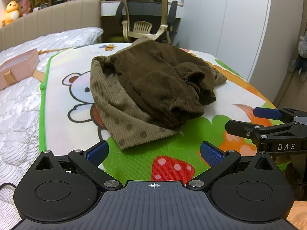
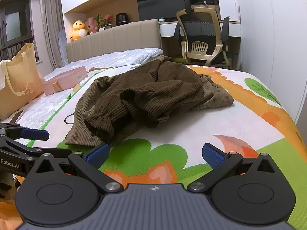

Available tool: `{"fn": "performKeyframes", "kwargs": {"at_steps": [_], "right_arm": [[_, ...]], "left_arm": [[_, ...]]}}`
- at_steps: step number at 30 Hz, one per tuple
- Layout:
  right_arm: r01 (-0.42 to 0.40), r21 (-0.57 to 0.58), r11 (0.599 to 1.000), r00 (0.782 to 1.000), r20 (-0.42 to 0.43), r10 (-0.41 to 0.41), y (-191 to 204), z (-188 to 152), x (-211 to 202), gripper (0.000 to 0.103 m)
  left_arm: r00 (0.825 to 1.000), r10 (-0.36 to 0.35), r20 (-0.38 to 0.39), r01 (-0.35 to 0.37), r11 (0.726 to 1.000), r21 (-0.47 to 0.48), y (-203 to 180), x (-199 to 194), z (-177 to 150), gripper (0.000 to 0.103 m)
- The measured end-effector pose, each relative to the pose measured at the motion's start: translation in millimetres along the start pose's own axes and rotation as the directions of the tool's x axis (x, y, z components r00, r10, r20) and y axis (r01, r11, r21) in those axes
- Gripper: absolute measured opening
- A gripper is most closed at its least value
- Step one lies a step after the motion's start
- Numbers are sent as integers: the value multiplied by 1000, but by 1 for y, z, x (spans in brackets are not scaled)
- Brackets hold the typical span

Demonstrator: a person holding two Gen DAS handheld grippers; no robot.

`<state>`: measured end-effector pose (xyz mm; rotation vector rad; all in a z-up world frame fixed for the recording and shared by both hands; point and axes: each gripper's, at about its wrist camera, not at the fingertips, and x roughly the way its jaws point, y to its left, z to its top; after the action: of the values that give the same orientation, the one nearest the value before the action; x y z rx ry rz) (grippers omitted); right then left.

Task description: Fold clothes

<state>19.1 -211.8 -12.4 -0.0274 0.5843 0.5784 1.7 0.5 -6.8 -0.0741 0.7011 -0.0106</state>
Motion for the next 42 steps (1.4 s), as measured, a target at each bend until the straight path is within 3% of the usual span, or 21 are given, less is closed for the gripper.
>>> {"fn": "performKeyframes", "kwargs": {"at_steps": [34, 40, 42], "right_arm": [[-2, 1, 1000, 999, -42, 2, -3, -9, -1, 103], [-40, -27, 999, 998, -57, 38, -6, 2, 3, 103], [-39, 14, 999, 997, -72, 40, -20, 7, 12, 103]], "left_arm": [[1000, 8, -17, -8, 1000, -11, 1, 3, 1, 103], [1000, 1, -31, -1, 1000, -12, 3, 6, 3, 103], [999, -11, -38, 10, 1000, -12, 7, 9, 7, 103]]}}
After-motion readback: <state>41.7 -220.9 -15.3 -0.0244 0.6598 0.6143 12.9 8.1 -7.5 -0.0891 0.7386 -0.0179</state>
